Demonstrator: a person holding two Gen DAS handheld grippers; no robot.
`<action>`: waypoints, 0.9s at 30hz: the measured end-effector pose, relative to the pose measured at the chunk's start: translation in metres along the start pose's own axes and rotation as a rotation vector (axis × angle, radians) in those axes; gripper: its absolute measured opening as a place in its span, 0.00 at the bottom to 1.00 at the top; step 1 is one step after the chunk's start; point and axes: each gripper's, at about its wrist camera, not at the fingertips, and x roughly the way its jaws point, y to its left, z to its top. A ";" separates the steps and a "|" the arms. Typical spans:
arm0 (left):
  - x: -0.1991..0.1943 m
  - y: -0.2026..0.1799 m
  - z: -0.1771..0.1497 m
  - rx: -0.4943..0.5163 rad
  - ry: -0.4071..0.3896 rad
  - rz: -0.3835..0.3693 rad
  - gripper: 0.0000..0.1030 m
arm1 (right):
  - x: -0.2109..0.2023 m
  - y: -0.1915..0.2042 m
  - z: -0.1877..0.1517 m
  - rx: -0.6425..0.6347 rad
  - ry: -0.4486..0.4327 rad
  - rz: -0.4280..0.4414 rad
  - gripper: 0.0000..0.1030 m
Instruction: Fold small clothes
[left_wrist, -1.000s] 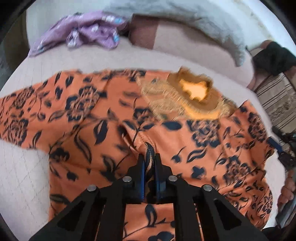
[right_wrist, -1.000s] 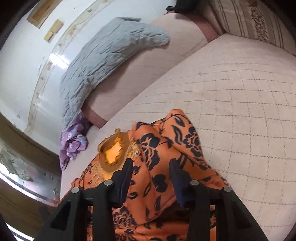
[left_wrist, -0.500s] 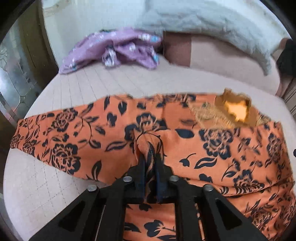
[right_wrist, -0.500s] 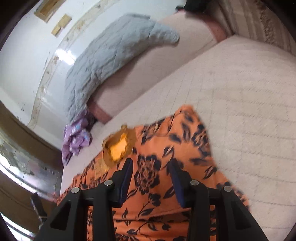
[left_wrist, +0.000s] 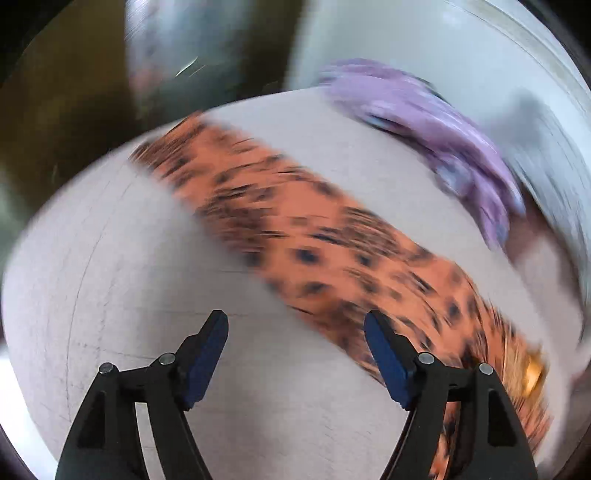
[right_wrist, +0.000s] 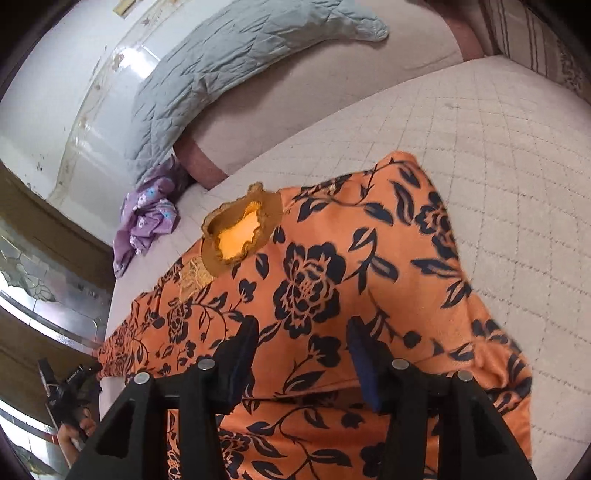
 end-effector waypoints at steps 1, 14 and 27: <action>0.004 0.016 0.006 -0.061 0.002 0.001 0.75 | 0.002 0.002 -0.001 0.000 0.007 0.003 0.52; 0.049 0.063 0.068 -0.244 -0.052 -0.107 0.57 | 0.027 0.022 -0.013 -0.080 0.048 -0.011 0.52; -0.010 -0.044 0.054 0.170 -0.221 -0.083 0.05 | 0.001 0.015 -0.001 -0.023 -0.048 0.020 0.52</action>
